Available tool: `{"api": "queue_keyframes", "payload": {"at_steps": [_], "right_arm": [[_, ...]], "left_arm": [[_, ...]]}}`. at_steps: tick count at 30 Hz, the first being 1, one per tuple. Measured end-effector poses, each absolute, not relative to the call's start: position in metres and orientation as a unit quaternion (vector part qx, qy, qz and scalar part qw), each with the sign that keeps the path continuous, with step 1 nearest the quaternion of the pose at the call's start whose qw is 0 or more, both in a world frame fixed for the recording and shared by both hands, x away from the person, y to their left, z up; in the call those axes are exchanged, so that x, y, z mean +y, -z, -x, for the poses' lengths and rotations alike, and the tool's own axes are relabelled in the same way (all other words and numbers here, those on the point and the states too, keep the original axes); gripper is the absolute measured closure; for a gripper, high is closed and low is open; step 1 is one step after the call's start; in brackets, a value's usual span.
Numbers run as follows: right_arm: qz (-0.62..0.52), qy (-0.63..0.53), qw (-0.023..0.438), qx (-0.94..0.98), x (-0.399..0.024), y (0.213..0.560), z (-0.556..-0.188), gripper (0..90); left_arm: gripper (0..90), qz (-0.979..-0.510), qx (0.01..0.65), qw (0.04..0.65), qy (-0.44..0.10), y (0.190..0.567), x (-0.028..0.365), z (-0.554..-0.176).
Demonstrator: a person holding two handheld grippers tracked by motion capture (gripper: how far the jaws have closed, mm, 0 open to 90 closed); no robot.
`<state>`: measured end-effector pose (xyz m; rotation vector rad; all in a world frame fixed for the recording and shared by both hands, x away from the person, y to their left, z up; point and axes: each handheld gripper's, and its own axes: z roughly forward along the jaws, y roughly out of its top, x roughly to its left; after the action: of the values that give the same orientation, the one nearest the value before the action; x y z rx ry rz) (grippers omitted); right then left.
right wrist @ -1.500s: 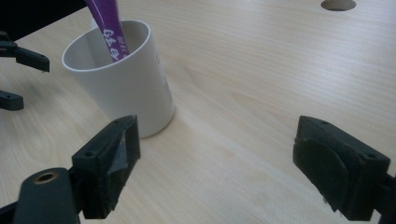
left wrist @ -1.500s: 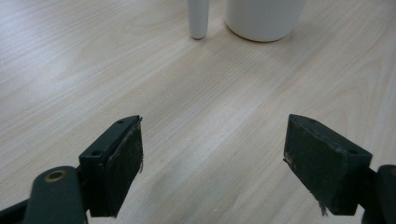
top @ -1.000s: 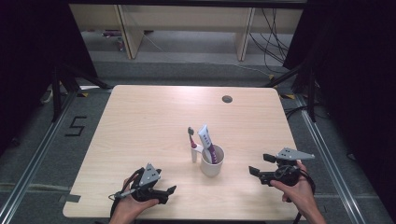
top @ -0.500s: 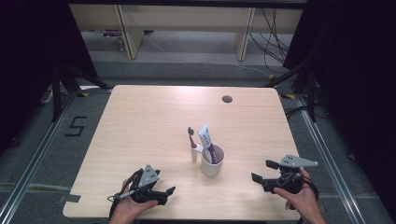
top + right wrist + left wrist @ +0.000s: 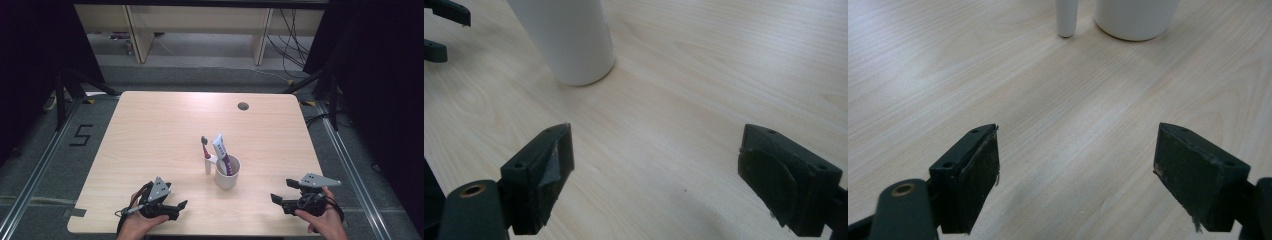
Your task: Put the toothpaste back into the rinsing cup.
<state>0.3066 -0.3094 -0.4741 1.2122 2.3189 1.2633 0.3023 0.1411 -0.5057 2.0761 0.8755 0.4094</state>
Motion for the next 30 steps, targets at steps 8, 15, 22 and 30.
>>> {"api": "queue_keyframes", "payload": {"at_steps": [8,15,22,30], "right_arm": [[-0.410,-0.417,0.122,0.802,-0.308,0.480,-0.301,15.6],[-0.405,-0.400,0.114,0.814,-0.305,0.486,-0.295,15.6],[-0.394,-0.389,0.115,0.825,-0.303,0.488,-0.292,15.7],[-0.397,-0.379,0.111,0.829,-0.300,0.491,-0.292,15.7]], "left_arm": [[18.1,-0.827,0.348,0.410,-0.164,0.506,0.141,-0.302],[18.1,-0.827,0.347,0.410,-0.164,0.506,0.141,-0.302],[18.1,-0.828,0.346,0.411,-0.163,0.506,0.141,-0.302],[18.1,-0.826,0.346,0.414,-0.163,0.506,0.140,-0.301]]}}
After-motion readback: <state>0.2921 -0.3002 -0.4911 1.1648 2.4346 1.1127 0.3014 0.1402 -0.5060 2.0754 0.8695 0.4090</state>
